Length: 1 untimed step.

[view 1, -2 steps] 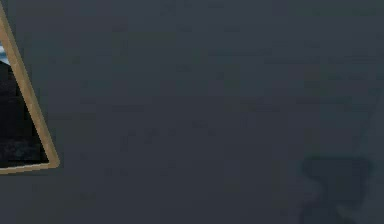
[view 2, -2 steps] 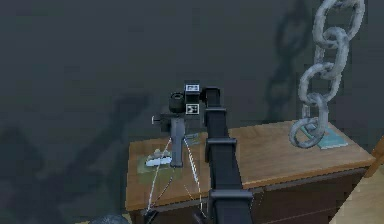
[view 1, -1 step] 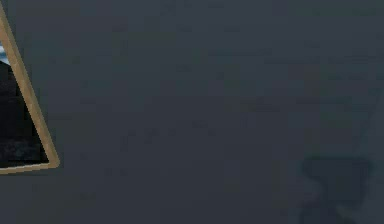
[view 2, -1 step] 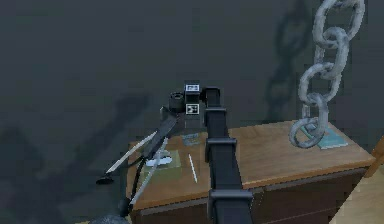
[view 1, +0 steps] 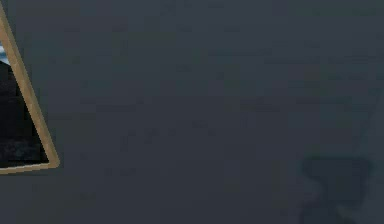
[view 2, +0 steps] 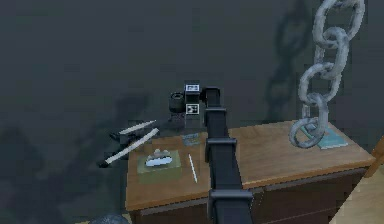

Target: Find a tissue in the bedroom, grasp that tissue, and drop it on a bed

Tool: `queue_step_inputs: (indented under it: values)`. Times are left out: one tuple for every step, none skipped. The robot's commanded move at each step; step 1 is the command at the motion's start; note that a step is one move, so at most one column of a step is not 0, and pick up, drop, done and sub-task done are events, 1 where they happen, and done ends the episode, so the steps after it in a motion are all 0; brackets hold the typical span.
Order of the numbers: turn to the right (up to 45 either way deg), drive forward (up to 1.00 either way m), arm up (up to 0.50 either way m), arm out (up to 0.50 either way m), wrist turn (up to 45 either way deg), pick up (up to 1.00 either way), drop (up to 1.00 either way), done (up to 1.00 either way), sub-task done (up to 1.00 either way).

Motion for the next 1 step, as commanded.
queue_step_inputs:
  values:
    - [0.0, 0.00, 0.00, 0.00, 39.0, 0.00, 0.00, 0.00, 0.00]
